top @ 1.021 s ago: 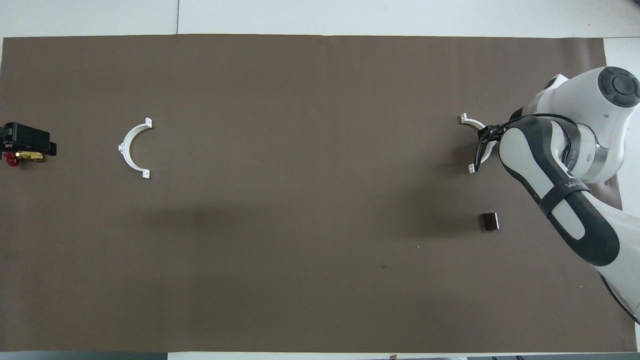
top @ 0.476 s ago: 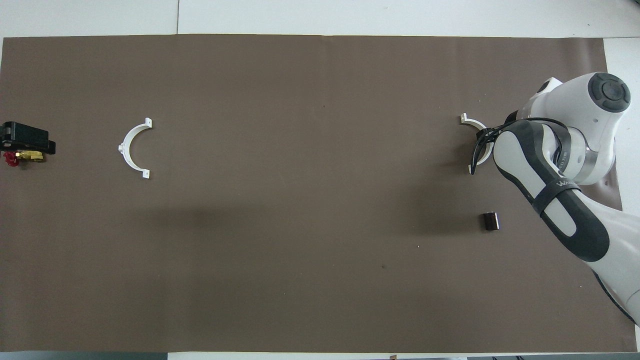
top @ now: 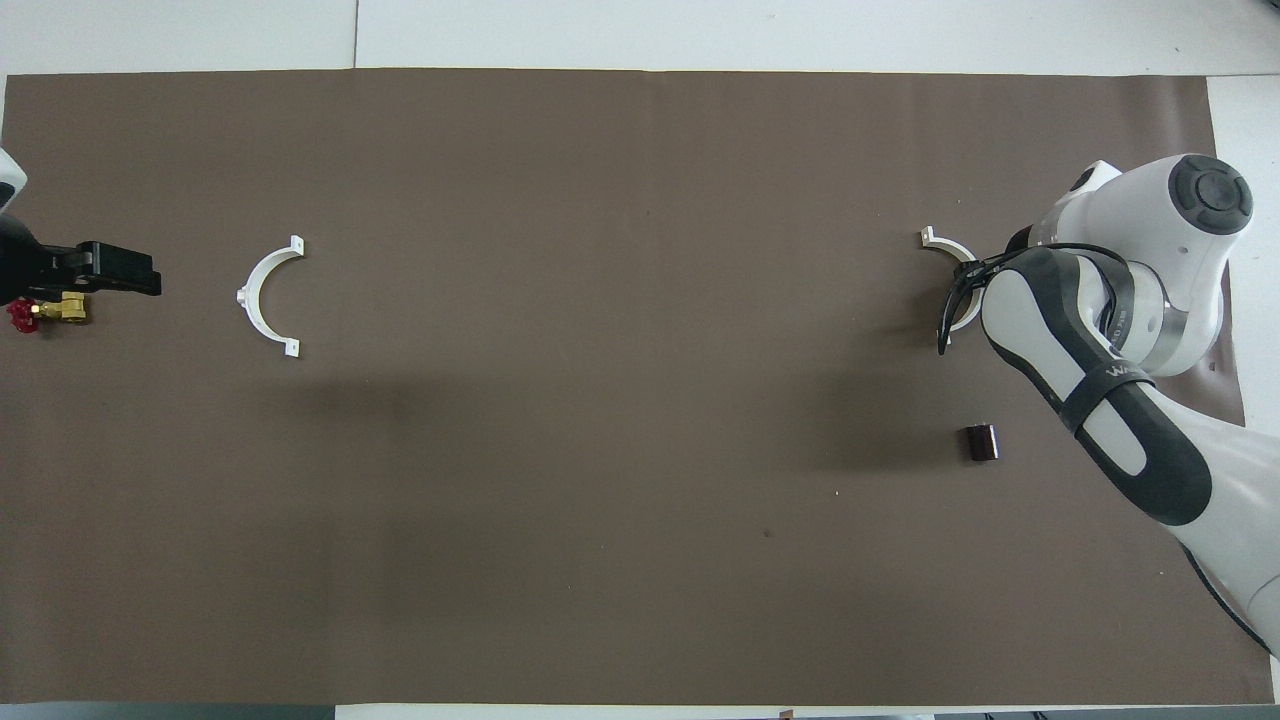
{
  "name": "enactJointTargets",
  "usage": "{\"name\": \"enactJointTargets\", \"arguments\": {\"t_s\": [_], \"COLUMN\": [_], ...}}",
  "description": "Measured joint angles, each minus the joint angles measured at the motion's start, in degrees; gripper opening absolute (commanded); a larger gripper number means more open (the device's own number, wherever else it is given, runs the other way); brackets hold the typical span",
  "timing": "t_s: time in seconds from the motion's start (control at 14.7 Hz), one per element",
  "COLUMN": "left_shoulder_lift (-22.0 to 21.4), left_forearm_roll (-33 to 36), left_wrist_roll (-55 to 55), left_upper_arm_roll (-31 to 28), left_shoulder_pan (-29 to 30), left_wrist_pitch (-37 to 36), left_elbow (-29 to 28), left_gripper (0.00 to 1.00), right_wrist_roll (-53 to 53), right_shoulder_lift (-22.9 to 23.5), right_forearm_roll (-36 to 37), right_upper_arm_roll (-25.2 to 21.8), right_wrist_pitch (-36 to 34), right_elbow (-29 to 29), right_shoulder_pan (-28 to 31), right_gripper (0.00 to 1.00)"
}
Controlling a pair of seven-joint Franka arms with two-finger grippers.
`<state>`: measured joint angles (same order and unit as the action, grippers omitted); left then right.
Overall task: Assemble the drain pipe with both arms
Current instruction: 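Grasp the other half-clamp with the left gripper while the right gripper lifts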
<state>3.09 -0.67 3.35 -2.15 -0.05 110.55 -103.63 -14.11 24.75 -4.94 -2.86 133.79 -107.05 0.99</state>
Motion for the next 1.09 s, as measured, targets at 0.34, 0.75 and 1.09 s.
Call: {"name": "enactJointTargets", "arguments": {"t_s": [0.34, 0.75, 1.09], "left_shoulder_lift": [6.6, 11.4, 15.0], "left_forearm_roll": [0.0, 0.0, 0.0], "left_wrist_roll": [0.5, 3.6, 4.3], "left_upper_arm_roll": [0.0, -0.1, -0.1], "left_shoulder_pan": [-0.3, -0.2, -0.3], "left_wrist_pitch": [14.4, 22.8, 26.0], "left_elbow": [-6.1, -8.3, -9.1], "left_gripper": [1.0, 1.0, 0.86], "right_wrist_roll": [0.0, 9.3, 37.3], "right_shoulder_lift": [-0.1, 0.4, 7.2], "right_forearm_roll": [0.0, -0.4, -0.3], "right_upper_arm_roll": [0.0, 0.4, 0.8], "right_wrist_pitch": [0.1, -16.0, -22.3], "right_elbow": [0.0, 13.4, 31.0], "right_shoulder_pan": [-0.3, -8.3, -26.9], "right_gripper": [0.0, 0.0, 0.0]}}
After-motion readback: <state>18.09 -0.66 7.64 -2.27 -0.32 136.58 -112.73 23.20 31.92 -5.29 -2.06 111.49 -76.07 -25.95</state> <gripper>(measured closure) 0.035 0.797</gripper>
